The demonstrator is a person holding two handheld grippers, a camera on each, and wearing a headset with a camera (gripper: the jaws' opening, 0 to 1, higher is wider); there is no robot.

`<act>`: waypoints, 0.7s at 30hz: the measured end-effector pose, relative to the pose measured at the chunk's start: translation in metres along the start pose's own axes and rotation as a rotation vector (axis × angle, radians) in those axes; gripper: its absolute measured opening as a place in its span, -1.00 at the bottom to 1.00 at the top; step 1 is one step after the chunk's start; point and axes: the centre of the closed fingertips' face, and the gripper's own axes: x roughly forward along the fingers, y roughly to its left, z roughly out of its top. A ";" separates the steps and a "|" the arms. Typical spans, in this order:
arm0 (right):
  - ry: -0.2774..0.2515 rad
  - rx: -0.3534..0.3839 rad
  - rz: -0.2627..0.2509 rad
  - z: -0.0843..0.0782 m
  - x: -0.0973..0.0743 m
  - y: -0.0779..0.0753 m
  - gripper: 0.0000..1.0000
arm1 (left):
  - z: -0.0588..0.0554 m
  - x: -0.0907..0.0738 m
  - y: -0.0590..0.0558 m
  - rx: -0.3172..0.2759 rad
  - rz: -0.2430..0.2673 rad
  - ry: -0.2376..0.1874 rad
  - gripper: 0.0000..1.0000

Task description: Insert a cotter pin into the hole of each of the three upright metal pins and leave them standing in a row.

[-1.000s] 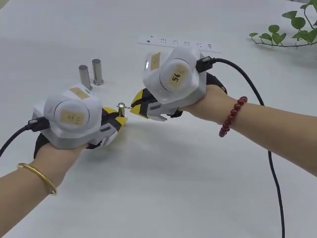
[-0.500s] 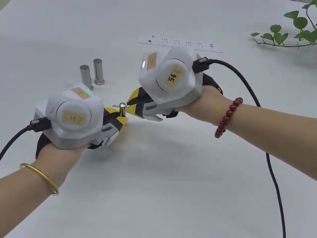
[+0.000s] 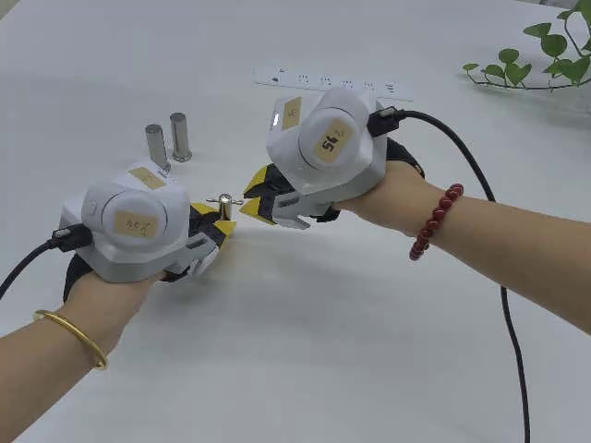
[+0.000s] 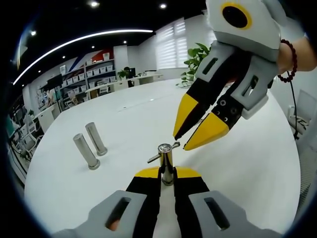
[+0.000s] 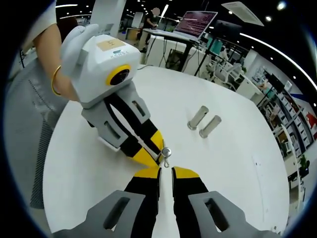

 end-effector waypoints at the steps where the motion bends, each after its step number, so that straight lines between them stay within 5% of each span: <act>1: 0.000 0.004 0.002 0.000 0.001 0.001 -0.82 | 0.000 0.000 0.000 0.002 0.000 0.000 -0.86; 21: -0.009 0.028 -0.010 0.004 0.008 -0.001 -0.92 | -0.001 0.000 0.004 0.002 0.004 0.007 -0.86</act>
